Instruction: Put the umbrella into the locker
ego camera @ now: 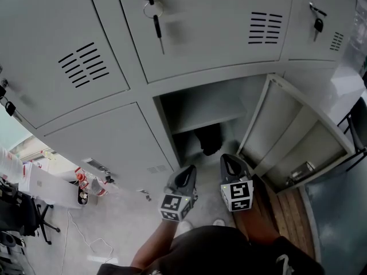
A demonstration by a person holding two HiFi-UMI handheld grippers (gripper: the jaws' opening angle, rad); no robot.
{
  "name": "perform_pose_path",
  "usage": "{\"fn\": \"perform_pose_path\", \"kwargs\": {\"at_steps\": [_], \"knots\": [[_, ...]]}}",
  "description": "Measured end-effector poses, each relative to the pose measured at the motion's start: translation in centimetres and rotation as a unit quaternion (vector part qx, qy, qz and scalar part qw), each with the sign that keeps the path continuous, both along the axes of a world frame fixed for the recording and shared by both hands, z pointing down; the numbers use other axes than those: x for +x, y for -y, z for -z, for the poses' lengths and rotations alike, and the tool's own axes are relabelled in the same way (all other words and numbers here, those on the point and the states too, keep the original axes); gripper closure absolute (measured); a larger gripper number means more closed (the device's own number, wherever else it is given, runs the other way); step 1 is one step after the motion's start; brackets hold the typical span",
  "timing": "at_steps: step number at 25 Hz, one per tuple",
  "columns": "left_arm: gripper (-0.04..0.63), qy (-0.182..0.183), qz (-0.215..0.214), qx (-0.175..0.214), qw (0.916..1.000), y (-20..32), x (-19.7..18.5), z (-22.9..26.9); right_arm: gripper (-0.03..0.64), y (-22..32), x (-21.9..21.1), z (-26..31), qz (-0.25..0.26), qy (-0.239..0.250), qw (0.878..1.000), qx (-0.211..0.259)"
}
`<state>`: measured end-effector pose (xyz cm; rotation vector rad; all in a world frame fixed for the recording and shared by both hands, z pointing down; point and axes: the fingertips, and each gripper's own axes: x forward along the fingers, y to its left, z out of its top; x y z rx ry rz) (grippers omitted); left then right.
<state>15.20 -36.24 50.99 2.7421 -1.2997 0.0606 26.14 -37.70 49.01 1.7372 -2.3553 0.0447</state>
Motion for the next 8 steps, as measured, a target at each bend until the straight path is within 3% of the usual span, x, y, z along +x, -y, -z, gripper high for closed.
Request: {"fn": "perform_pose_path", "kwargs": {"at_steps": [8], "knots": [[0.591, 0.003, -0.002, -0.003, 1.0, 0.0, 0.35, -0.33, 0.612, -0.31, 0.25, -0.53, -0.002, -0.012, 1.0, -0.004]]}}
